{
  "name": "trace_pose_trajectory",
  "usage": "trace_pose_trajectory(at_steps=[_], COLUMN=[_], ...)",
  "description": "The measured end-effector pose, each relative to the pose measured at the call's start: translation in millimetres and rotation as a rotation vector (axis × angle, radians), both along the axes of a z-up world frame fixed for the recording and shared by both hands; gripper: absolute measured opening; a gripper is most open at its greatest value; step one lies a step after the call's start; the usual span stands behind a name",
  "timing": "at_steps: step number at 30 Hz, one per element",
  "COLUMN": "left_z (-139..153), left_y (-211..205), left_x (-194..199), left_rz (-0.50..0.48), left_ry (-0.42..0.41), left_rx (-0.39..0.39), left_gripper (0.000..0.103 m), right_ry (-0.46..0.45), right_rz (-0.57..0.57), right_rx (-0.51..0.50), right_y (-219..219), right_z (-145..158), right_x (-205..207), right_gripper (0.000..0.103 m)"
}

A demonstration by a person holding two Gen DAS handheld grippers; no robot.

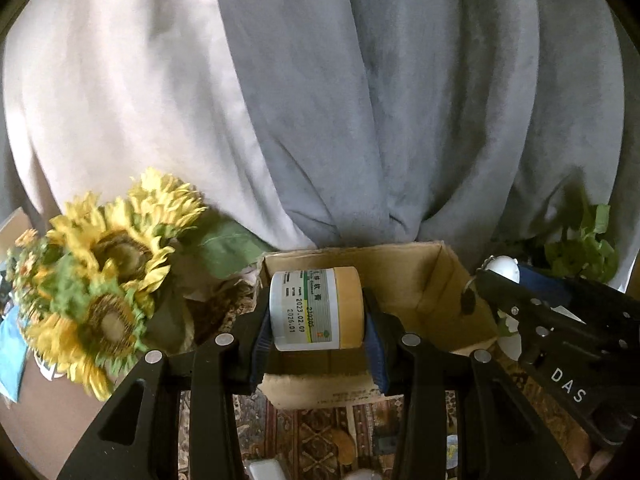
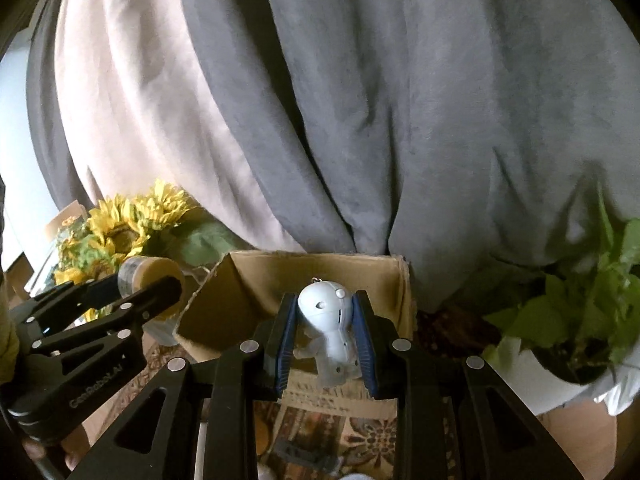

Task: Organize rigid objects
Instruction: 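Lift and carry the jar with left tool into the box while right tool carries the figurine, then open left tool to drop the jar while right tool releases the figurine in the box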

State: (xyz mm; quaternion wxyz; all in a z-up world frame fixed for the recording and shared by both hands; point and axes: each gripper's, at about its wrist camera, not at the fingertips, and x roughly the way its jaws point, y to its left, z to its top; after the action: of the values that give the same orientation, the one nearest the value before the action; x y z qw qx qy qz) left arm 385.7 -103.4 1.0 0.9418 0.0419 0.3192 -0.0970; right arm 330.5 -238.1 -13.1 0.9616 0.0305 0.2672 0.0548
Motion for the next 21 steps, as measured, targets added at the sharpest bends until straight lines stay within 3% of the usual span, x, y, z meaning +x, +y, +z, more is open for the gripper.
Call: trace_pose_trajectory(at_steps=[8, 18, 21], left_z=[-15.6, -43.3, -45.5], left_y=[-11.5, -15.7, -17.8], left_x=[51.9, 85.6, 84.2], left_rz=[-0.034, -0.021, -0.008], left_ry=[0.155, 0.305, 0.304], left_rx=[0.030, 0.036, 0.044], left_gripper=[0.040, 0.041, 0.054], right_ry=[0.124, 0.289, 0.321], right_rz=[0.019, 0.043, 0.042], right_rx=[-0.004, 0.005, 0.012], right_y=[-0.9, -7.1, -11.0], right_z=[-5.2, -29.7, -36.4], right_x=[42.1, 83.8, 90.8], right_gripper=[0.029, 0.029, 0.031])
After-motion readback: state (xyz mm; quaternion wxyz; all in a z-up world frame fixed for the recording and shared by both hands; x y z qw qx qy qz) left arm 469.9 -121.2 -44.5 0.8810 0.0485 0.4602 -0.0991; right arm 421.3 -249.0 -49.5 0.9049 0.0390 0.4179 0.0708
